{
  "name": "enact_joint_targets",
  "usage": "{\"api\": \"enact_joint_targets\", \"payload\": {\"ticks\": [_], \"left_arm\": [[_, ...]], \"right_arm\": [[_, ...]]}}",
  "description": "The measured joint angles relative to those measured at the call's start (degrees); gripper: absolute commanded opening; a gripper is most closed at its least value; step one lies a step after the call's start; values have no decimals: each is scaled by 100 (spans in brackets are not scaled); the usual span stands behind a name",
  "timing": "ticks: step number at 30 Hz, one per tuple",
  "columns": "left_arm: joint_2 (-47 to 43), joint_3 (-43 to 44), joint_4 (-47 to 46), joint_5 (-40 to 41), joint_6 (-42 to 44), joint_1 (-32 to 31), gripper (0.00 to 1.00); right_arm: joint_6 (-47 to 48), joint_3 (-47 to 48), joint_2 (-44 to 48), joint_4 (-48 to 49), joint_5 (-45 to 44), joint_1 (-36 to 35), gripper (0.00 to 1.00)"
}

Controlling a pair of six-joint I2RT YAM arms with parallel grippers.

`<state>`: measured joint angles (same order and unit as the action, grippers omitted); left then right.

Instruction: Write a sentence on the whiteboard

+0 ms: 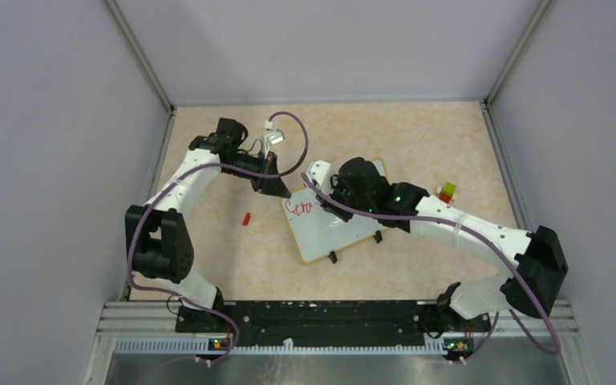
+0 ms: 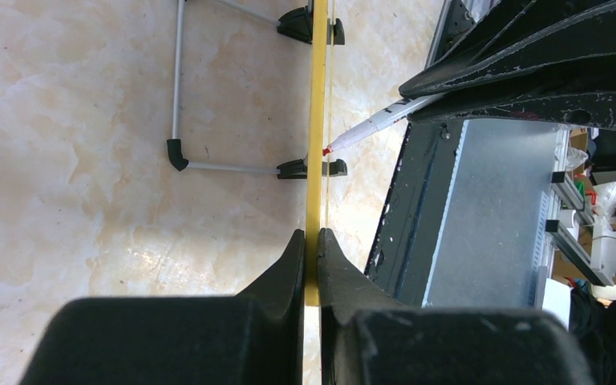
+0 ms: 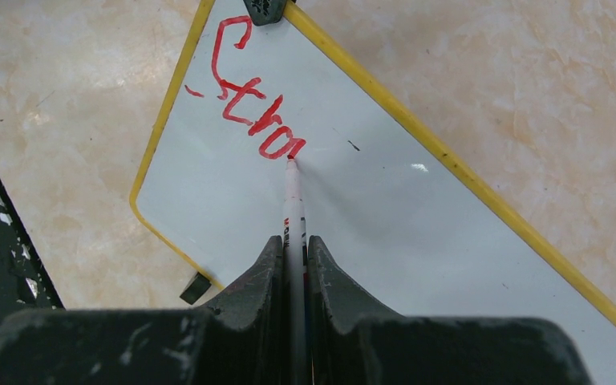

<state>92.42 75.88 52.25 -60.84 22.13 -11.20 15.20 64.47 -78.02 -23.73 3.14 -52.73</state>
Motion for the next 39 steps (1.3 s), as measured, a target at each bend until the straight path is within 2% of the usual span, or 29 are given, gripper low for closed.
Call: {"api": "enact_joint_targets", "payload": {"ticks": [23, 39], "left_arm": [[0, -2, 0, -17, 0, 0, 0], [0, 0, 2, -17, -2, 0, 0]], "right_arm": [[2, 208, -7, 46, -140, 76, 0], [17, 22, 105, -17, -151, 79, 0]]}}
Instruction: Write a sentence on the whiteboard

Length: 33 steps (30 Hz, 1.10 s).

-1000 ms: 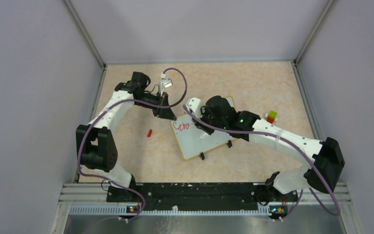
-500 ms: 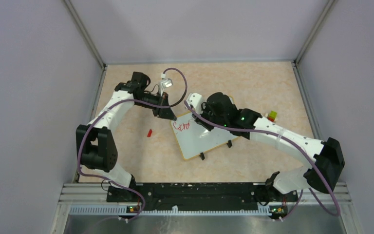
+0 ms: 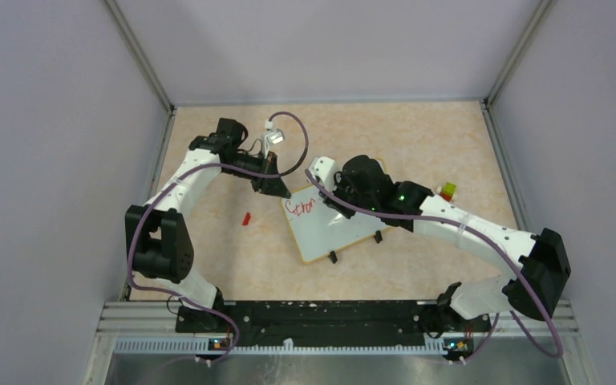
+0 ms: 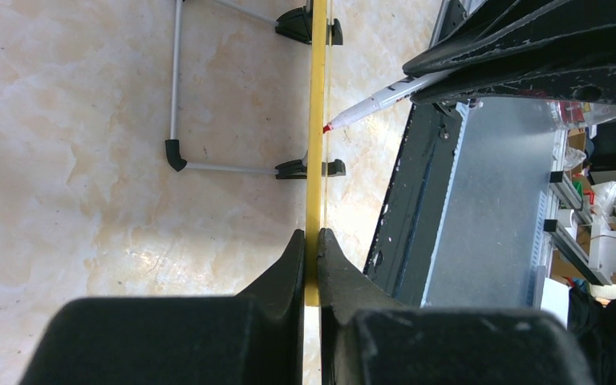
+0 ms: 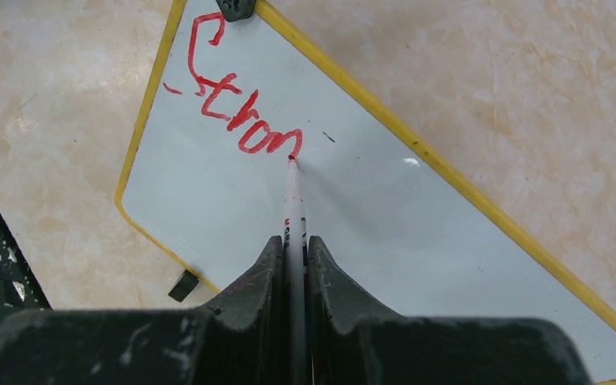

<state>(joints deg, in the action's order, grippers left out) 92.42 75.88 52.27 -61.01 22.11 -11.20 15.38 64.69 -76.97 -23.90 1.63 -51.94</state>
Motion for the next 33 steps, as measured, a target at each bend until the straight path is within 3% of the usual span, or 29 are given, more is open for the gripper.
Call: {"api": "enact_joint_targets", "payload": {"ticks": [15, 33], "left_arm": [[0, -2, 2, -2, -20, -2, 0], [0, -2, 4, -4, -20, -2, 0]], "right_arm": [[-22, -7, 13, -269, 166, 0, 0], [0, 177, 181, -251, -245, 39, 0]]}}
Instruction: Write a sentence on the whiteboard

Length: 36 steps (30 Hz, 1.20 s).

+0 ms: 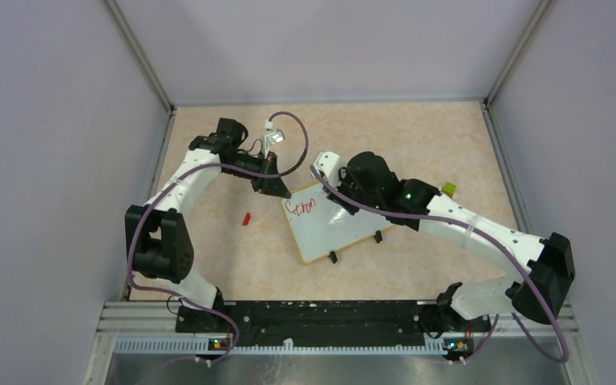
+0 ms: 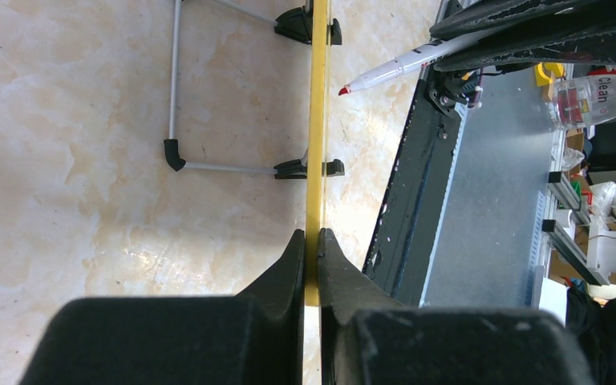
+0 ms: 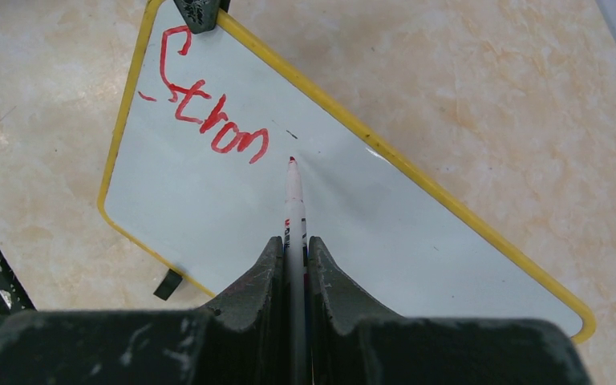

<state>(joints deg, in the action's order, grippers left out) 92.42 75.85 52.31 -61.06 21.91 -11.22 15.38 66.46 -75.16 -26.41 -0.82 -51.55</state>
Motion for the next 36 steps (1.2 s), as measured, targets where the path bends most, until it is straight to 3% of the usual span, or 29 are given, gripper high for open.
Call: {"api": "enact_joint_targets", "payload": {"ticks": [36], "left_arm": [[0, 0, -4, 17, 4, 2, 0]], "right_arm": [[7, -122, -232, 20, 284, -42, 0]]}}
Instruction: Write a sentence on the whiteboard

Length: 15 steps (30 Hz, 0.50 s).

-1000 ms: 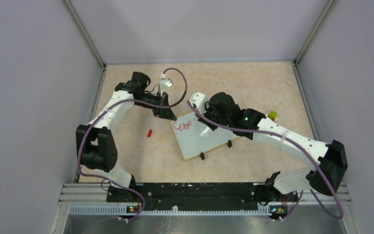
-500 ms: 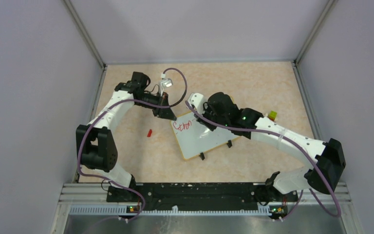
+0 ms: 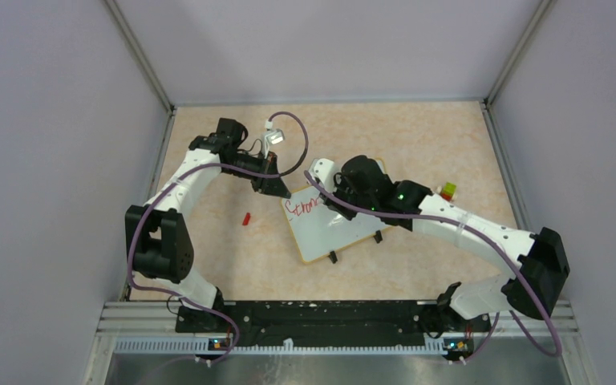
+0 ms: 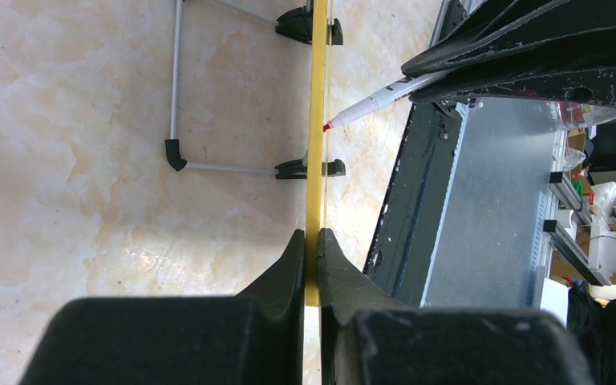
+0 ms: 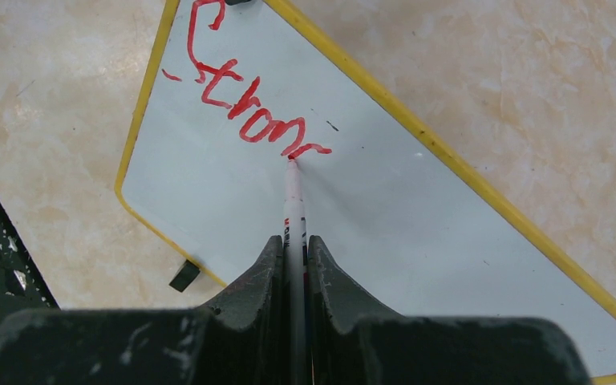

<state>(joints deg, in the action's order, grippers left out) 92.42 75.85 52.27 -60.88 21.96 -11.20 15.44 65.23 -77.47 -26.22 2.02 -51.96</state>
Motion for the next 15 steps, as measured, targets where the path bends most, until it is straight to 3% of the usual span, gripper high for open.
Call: {"api": "enact_joint_targets", "payload": {"ticks": [15], "left_arm": [[0, 0, -7, -11, -2, 0, 0]], "right_arm": [[151, 46, 55, -63, -199, 48, 0]]}}
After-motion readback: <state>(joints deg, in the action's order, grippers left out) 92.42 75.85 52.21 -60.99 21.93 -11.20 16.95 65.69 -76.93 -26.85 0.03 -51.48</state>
